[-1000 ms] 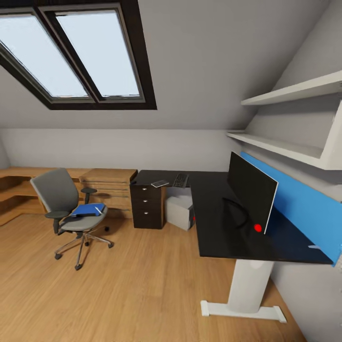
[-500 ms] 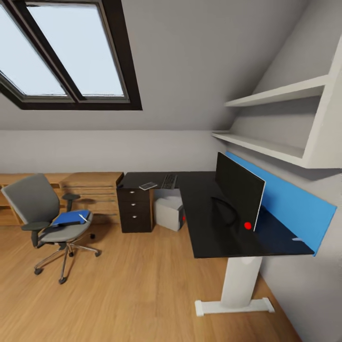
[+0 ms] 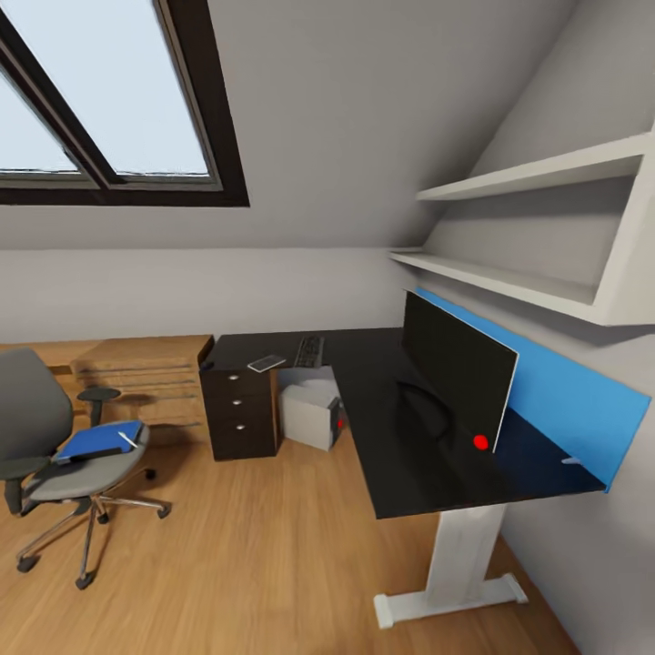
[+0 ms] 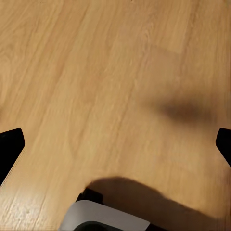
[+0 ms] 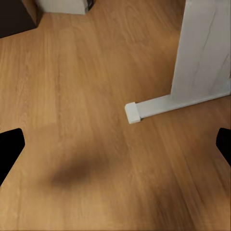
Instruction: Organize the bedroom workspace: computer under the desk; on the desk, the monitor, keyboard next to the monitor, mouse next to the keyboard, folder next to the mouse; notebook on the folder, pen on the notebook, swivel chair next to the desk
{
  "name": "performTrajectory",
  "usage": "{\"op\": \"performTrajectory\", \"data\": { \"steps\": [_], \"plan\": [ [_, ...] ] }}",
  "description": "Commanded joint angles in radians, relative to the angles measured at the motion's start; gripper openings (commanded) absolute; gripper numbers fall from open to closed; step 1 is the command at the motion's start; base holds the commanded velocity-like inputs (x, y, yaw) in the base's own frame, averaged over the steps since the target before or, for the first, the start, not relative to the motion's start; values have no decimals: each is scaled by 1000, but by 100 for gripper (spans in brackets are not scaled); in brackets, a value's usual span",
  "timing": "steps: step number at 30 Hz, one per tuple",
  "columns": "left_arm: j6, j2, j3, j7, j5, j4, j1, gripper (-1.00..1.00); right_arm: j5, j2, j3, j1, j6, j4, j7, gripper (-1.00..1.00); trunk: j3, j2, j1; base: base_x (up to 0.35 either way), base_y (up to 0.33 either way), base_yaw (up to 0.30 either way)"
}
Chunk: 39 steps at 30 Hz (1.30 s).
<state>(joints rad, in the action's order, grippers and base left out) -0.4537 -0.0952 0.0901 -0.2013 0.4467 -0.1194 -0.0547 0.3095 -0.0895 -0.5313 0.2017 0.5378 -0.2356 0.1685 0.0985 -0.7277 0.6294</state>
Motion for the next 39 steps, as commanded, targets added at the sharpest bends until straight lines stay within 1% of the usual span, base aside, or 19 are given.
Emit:
{"op": "performTrajectory", "data": {
  "steps": [1, 22, 30, 35, 39],
  "plan": [
    [0, 0, 8, -10, 3, 1, -1, 100, 6, -1, -9, 1, 2, -1, 5, 100, 3, -1, 1, 293, 195, -24],
    [0, 0, 8, -10, 4, 1, -1, 100, 8, -1, -8, 0, 2, -1, 5, 100, 37, -1, 1, 292, 216, -3],
    [0, 0, 8, -10, 4, 1, -1, 100, 8, -1, -9, 0, 2, -1, 5, 100, 45, -1, 1, 286, 239, 2],
    [0, 0, 8, -9, 4, 1, -1, 100, 8, -1, -9, 0, 2, -1, 5, 100, 50, -1, 1, 287, 204, 104],
    [0, 0, 8, -9, 4, 1, -1, 100, 8, -1, -9, 1, 3, -1, 5, 100, 55, -1, 1, 310, 51, 165]
  ]
}}
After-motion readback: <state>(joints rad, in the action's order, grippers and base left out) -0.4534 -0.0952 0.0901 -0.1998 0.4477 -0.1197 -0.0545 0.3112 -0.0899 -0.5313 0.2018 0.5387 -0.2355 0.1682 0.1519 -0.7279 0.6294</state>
